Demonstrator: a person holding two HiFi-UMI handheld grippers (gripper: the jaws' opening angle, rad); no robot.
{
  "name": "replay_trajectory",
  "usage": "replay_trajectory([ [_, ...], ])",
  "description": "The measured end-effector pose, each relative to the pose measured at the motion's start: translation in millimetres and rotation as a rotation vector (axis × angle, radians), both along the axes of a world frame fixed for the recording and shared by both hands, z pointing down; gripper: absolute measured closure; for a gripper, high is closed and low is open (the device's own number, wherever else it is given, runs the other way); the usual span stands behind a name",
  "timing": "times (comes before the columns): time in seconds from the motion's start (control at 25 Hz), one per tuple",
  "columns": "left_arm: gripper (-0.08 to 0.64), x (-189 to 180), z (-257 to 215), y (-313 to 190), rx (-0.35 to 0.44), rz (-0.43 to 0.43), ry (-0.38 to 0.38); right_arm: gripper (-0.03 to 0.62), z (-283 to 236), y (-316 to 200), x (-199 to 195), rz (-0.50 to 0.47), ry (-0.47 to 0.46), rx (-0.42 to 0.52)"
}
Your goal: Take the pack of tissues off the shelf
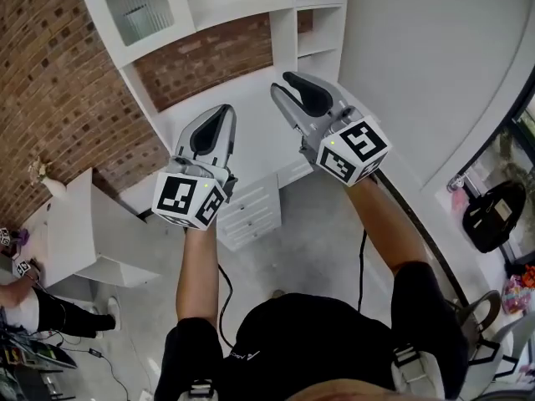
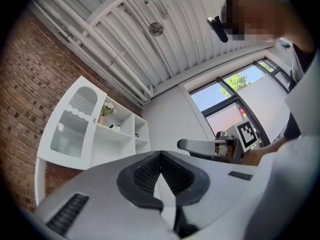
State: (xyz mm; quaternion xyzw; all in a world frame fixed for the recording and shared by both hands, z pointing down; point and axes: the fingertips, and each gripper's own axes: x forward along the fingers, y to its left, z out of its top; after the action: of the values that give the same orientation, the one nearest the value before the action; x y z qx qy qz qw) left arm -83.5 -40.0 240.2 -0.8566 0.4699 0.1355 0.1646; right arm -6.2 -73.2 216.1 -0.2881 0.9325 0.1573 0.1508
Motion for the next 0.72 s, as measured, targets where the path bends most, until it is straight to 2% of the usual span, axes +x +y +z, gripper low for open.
replay_trajectory([
  [0.16,0.561,-23.1,-10.7,-42.7,0.010,0.017,-0.006,0.394,-29.9,-47.0,-19.3,0.051,-0.019,-0.007],
  [0.36,0.561,-36.3,-33.0,-91.8,0.034,0.028,-0.002,0.300,-61.8,-118.8,-31.0,0.085,-0.032,-0.094],
  [0.72,0.561,-44.6,-50.0,-192.7,0.057,0.014,-0.017,0.261,-113.2,-246.8,-40.2,0.108,-0.040,-0.096],
])
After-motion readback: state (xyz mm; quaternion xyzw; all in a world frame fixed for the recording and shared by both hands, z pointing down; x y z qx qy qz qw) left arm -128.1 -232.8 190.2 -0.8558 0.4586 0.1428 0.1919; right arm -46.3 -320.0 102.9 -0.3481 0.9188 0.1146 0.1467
